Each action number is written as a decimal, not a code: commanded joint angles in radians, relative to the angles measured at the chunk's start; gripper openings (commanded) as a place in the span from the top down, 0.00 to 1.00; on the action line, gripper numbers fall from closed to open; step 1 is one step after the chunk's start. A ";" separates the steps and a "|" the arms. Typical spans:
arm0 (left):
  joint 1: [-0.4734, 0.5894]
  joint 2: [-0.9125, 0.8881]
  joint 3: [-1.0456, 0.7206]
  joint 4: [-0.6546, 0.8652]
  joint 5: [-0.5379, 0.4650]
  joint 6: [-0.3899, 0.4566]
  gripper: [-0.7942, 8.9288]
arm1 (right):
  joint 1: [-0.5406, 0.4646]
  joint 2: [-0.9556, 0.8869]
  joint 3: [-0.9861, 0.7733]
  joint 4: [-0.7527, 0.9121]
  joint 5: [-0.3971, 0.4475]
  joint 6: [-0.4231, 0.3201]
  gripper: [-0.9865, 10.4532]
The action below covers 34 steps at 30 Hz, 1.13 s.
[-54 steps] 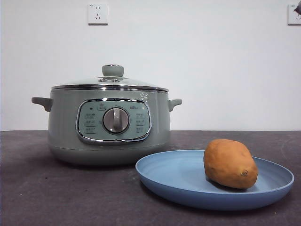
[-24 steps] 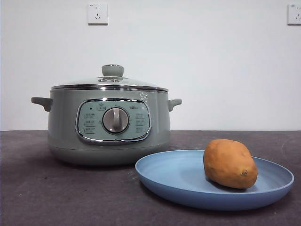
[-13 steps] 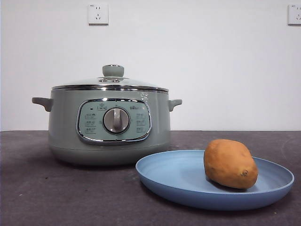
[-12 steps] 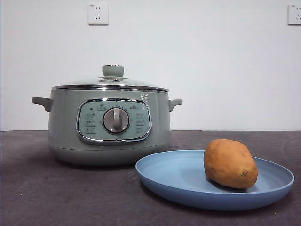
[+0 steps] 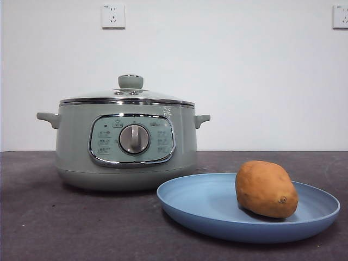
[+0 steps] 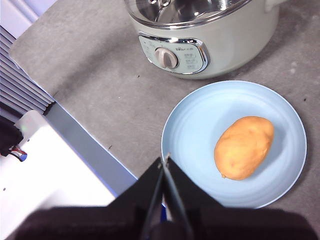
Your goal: Take the potato out from the steamer,put the potato on the plate,close the lid
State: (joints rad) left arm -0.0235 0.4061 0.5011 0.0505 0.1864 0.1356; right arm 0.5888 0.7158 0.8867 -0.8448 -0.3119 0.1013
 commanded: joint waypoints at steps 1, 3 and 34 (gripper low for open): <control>0.023 -0.082 -0.123 0.009 -0.037 -0.017 0.92 | 0.002 -0.001 0.002 0.002 0.000 0.006 0.91; 0.032 -0.130 -0.188 0.009 -0.058 -0.032 0.92 | 0.002 -0.001 0.002 0.002 0.000 0.006 0.91; 0.038 -0.405 -0.497 -0.187 -0.141 -0.163 0.92 | 0.001 -0.001 0.002 0.001 0.000 0.006 0.91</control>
State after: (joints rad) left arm 0.0113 0.0044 0.0185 -0.1349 0.0448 -0.0101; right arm 0.5888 0.7158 0.8867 -0.8452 -0.3119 0.1013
